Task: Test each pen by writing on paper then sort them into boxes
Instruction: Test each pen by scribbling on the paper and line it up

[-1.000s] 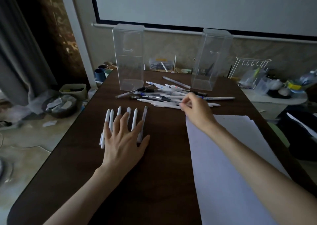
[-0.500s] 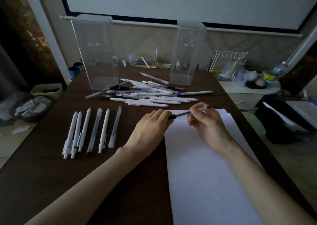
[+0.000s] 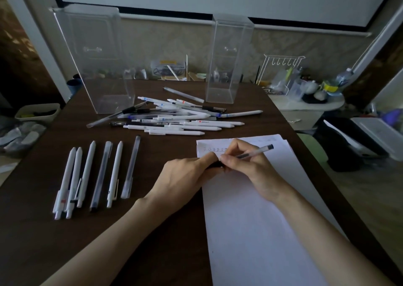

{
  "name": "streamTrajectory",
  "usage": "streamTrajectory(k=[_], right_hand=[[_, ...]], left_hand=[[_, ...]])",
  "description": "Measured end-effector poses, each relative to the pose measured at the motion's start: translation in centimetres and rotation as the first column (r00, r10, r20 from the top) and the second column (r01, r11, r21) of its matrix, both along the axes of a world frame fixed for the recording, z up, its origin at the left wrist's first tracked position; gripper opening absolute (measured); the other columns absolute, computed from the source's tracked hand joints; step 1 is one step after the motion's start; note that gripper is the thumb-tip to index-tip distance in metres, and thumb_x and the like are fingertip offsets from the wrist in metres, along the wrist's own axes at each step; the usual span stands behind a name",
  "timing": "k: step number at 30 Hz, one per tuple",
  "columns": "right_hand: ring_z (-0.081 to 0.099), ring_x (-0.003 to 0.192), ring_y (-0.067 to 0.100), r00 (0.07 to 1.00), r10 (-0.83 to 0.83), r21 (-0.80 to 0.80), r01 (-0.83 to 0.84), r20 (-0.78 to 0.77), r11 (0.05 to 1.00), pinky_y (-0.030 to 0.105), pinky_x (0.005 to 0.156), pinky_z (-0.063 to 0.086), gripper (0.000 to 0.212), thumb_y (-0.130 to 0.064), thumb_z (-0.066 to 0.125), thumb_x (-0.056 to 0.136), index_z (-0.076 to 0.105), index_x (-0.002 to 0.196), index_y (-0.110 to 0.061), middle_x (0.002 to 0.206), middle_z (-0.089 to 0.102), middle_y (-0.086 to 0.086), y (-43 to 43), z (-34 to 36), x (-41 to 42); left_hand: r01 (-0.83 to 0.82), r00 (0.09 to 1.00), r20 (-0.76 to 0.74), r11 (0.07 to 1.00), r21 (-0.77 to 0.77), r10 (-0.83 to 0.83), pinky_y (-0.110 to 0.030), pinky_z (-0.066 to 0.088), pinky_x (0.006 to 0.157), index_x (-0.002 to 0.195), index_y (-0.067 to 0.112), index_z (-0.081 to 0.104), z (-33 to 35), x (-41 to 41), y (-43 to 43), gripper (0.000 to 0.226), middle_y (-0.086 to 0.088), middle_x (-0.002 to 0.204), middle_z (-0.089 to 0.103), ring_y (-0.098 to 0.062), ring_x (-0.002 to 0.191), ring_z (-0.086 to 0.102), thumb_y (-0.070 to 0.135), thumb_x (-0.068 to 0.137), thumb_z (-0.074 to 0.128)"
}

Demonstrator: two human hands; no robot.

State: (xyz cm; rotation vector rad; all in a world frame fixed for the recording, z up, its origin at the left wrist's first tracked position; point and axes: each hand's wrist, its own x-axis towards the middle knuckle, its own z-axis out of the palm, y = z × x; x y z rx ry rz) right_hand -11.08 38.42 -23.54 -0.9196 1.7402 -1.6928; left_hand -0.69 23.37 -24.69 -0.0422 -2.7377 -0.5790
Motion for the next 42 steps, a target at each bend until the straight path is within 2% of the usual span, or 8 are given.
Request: streamTrajectory(k=[4, 7, 10, 13, 19, 29, 38, 42], right_hand=[[0.058, 0.066, 0.017, 0.989, -0.071, -0.144, 0.09, 0.133, 0.985, 0.023, 0.064, 0.044, 0.016, -0.019, 0.052, 0.083, 0.067, 0.08, -0.015, 0.067, 0.064, 0.005, 0.1, -0.2, -0.7], [0.062, 0.069, 0.019, 0.964, -0.17, -0.228, 0.216, 0.205, 0.949, 0.023, 0.06, 0.045, 0.026, -0.02, 0.045, 0.087, 0.066, 0.091, -0.006, 0.075, 0.07, 0.013, 0.4, 0.1, -1.5], [0.06, 0.07, 0.015, 0.924, -0.362, -0.16, 0.378, 0.122, 0.912, 0.021, 0.06, 0.043, 0.019, -0.016, 0.049, 0.094, 0.065, 0.089, -0.01, 0.078, 0.071, 0.008, 0.1, -0.1, -1.9], [0.055, 0.063, 0.006, 0.872, -0.481, -0.057, 0.478, -0.093, 0.877, 0.017, 0.057, 0.041, 0.015, -0.018, 0.06, 0.09, 0.06, 0.076, -0.013, 0.068, 0.065, 0.003, -0.3, 0.0, -2.1], [0.032, 0.042, 0.003, 0.807, -0.444, 0.135, 0.527, -0.389, 0.839, 0.015, 0.043, 0.025, 0.032, 0.0, 0.062, 0.079, 0.039, 0.06, -0.012, 0.052, 0.036, 0.003, -1.9, 0.8, -4.6], [0.041, 0.04, 0.003, 0.821, -0.399, 0.076, 0.466, -0.409, 0.881, 0.023, 0.05, 0.038, 0.037, 0.001, 0.057, 0.083, 0.036, 0.057, -0.013, 0.049, 0.043, 0.009, -2.5, -1.6, -5.4], [0.023, 0.047, 0.006, 0.804, -0.365, 0.106, 0.462, -0.47, 0.88, 0.021, 0.046, 0.021, 0.036, 0.002, 0.056, 0.078, 0.03, 0.059, -0.015, 0.053, 0.024, 0.002, -2.6, -1.6, -5.5], [0.03, 0.052, 0.018, 0.813, -0.362, 0.123, 0.46, -0.456, 0.879, 0.029, 0.052, 0.025, 0.037, -0.001, 0.057, 0.078, 0.03, 0.058, -0.017, 0.053, 0.03, 0.007, -2.5, -1.7, -5.6]], left_hand=[[-0.099, 0.994, 0.045, 0.995, 0.001, 0.099, -0.025, 0.035, 0.056, 0.123, 0.021, 0.041, 0.5, 0.0, 0.4, 0.069, 0.012, 0.078, 0.047, -0.01, 0.069, 0.051, 0.07, 0.077, 0.026], [-0.064, 0.996, 0.066, 0.997, 0.041, 0.061, -0.022, 0.038, 0.076, 0.137, 0.022, 0.032, 0.5, 0.0, 0.2, 0.075, 0.004, 0.111, 0.051, -0.013, 0.099, 0.052, 0.072, 0.082, 0.029], [0.068, 0.996, 0.066, 0.993, -0.098, -0.062, -0.031, 0.042, 0.081, 0.142, 0.03, 0.029, 0.1, -0.1, 0.0, 0.065, -0.002, 0.115, 0.046, -0.016, 0.1, 0.047, 0.066, 0.088, 0.022], [0.157, 0.987, 0.078, 0.962, -0.222, -0.143, -0.034, 0.043, 0.079, 0.139, 0.033, 0.039, -0.4, -0.2, -0.1, 0.057, -0.006, 0.12, 0.046, -0.018, 0.1, 0.047, 0.061, 0.092, 0.023], [0.201, 0.968, 0.192, 0.954, -0.224, -0.159, -0.034, 0.036, 0.087, 0.139, 0.037, 0.04, -0.7, -0.5, -0.1, 0.058, 0.005, 0.142, 0.033, -0.016, 0.111, 0.04, 0.06, 0.09, 0.018], [0.087, 0.982, 0.183, 0.97, -0.228, -0.045, -0.033, 0.03, 0.084, 0.138, 0.036, 0.041, -1.1, -0.4, -0.2, 0.06, 0.011, 0.141, 0.037, -0.017, 0.103, 0.039, 0.061, 0.088, 0.018], [0.05, 0.991, 0.13, 0.969, -0.243, -0.018, -0.034, 0.034, 0.077, 0.13, 0.035, 0.051, -1.4, -0.5, -0.2, 0.052, 0.01, 0.131, 0.049, -0.019, 0.095, 0.045, 0.058, 0.089, 0.028], [0.064, 0.987, 0.161, 0.971, -0.231, -0.026, -0.034, 0.032, 0.081, 0.133, 0.036, 0.047, -1.2, -0.5, -0.3, 0.055, 0.011, 0.135, 0.044, -0.018, 0.099, 0.042, 0.059, 0.089, 0.025]])
